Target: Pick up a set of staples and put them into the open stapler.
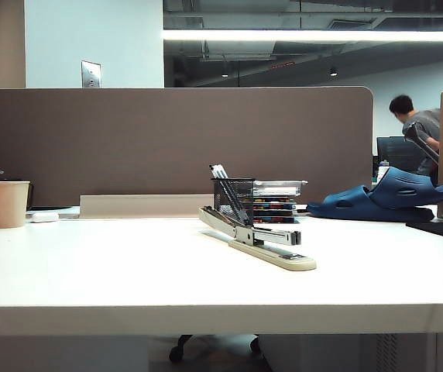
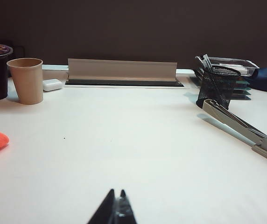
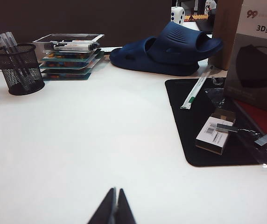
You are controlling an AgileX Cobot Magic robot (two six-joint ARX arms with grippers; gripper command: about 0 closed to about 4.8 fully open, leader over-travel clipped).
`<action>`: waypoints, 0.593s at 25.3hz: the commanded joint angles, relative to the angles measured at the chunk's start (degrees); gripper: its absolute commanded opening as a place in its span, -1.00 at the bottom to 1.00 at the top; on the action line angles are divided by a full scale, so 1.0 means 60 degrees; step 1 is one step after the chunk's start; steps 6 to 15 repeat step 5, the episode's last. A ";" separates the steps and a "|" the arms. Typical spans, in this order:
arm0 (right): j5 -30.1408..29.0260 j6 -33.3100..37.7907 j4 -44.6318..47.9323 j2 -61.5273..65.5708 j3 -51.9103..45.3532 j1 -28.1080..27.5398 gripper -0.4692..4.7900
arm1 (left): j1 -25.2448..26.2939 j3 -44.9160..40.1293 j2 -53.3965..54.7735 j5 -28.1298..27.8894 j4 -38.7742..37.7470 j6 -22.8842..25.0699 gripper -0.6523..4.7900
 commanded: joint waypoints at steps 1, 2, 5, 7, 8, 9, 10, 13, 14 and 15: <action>0.0040 0.0033 -0.0044 -0.0051 0.0033 0.0011 -0.84 | 0.0007 0.0018 0.0000 -0.0025 0.0087 0.0025 -0.78; 0.0033 0.0036 -0.0095 -0.0051 0.0033 0.0011 -0.84 | 0.0007 0.0018 0.0000 -0.0025 0.0087 0.0025 -0.78; 0.0015 0.0033 -0.0189 -0.0051 0.0033 0.0011 -0.84 | 0.0007 0.0018 0.0000 -0.0025 0.0087 0.0025 -0.78; 0.0015 0.0033 -0.0189 -0.0051 0.0033 0.0011 -0.84 | 0.0007 0.0018 0.0000 -0.0025 0.0087 0.0025 -0.78; 0.0015 0.0033 -0.0189 -0.0051 0.0033 0.0011 -0.84 | 0.0007 0.0018 0.0000 -0.0025 0.0087 0.0025 -0.78; 0.0015 0.0033 -0.0189 -0.0051 0.0033 0.0011 -0.84 | 0.0007 0.0018 0.0000 -0.0025 0.0087 0.0025 -0.78; 0.0015 0.0033 -0.0189 -0.0051 0.0033 0.0011 -0.84 | 0.0007 0.0018 0.0000 -0.0025 0.0087 0.0025 -0.78; 0.0015 0.0033 -0.0189 -0.0051 0.0033 0.0011 -0.84 | 0.0007 0.0018 0.0000 -0.0025 0.0087 0.0025 -0.78; 0.0015 0.0033 -0.0189 -0.0051 0.0033 0.0011 -0.84 | 0.0007 0.0018 0.0000 -0.0025 0.0087 0.0025 -0.78; 0.0015 0.0033 -0.0189 -0.0051 0.0033 0.0011 -0.84 | 0.0007 0.0018 0.0000 -0.0025 0.0087 0.0025 -0.78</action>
